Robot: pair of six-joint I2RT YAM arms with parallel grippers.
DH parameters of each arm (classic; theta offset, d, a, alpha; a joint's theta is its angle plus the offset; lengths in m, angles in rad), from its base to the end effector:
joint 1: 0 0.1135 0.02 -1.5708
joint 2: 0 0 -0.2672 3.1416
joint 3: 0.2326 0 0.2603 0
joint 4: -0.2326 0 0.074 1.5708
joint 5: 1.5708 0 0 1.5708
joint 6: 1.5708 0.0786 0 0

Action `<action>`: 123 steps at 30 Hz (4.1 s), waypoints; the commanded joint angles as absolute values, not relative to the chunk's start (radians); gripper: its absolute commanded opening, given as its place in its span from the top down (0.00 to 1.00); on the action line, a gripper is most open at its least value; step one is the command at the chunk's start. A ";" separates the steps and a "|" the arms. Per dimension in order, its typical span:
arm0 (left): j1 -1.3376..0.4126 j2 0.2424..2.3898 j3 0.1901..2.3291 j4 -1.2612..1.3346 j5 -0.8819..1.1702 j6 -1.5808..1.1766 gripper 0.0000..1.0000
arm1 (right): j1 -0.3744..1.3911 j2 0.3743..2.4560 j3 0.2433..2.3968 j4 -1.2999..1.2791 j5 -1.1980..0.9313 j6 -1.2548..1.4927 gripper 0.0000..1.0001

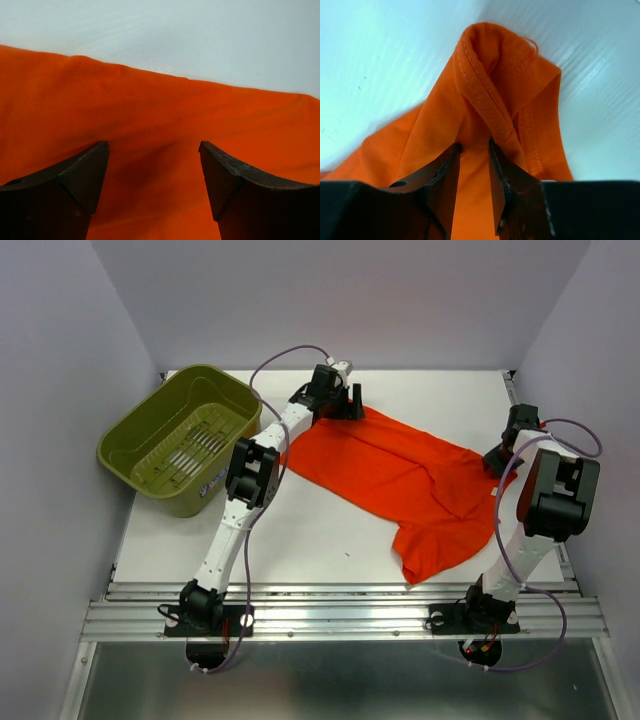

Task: Roll the t-shirts
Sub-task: Fold the T-shirt at the center of the board.

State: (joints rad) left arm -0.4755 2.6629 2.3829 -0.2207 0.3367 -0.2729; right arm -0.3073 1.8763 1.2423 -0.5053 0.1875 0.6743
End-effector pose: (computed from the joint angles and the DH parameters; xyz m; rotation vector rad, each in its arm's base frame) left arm 0.5635 -0.3194 0.1531 0.4290 2.0978 -0.7986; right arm 0.3799 -0.1359 0.1293 1.3123 2.3384 -0.1406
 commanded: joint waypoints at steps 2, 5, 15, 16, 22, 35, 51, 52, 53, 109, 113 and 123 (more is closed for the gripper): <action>-0.465 2.671 2.428 -0.212 0.301 -0.279 0.16 | -0.313 1.948 1.258 -0.440 0.247 0.684 0.66; -0.454 2.663 2.396 -0.227 0.270 -0.273 0.16 | -0.313 1.959 1.232 -0.428 0.276 0.675 0.66; -0.391 2.695 2.436 -0.249 0.235 -0.304 0.16 | -0.313 2.083 1.310 -0.379 0.267 0.680 0.65; -0.393 2.715 2.468 -0.252 0.235 -0.310 0.16 | -0.313 2.098 1.328 -0.380 0.275 0.680 0.65; -0.390 2.737 2.528 -0.232 0.255 -0.324 0.16 | -0.313 2.111 1.402 -0.387 0.259 0.681 0.65; -0.405 2.376 2.338 -0.222 0.181 -0.242 0.16 | -0.285 1.717 1.312 -0.387 0.077 0.640 0.43; -0.508 1.859 1.490 -0.235 -0.150 -0.415 0.18 | -0.042 1.278 0.904 -0.515 0.032 0.638 0.40; -0.511 1.823 1.409 -0.216 -0.172 -0.457 0.19 | -0.028 1.260 0.891 -0.532 0.028 0.641 0.40; -0.514 1.807 1.373 -0.206 -0.193 -0.478 0.23 | -0.028 1.250 0.873 -0.540 0.028 0.641 0.40; -0.525 1.853 1.253 -0.127 -0.359 -0.663 1.00 | -0.018 1.058 0.740 -0.965 -0.012 0.793 0.46; -0.526 1.842 1.264 -0.137 -0.373 -0.644 1.00 | -0.018 1.046 0.680 -0.971 -0.046 0.821 0.47; -0.526 1.850 1.287 -0.140 -0.359 -0.617 1.00 | -0.018 1.034 0.528 -0.905 -0.063 0.876 0.52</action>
State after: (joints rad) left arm -0.5220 1.9068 1.2465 -0.1253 -0.3294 -0.6434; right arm -0.0246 1.0599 0.5602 -0.9310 -0.0425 0.8364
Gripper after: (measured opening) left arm 0.044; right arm 0.485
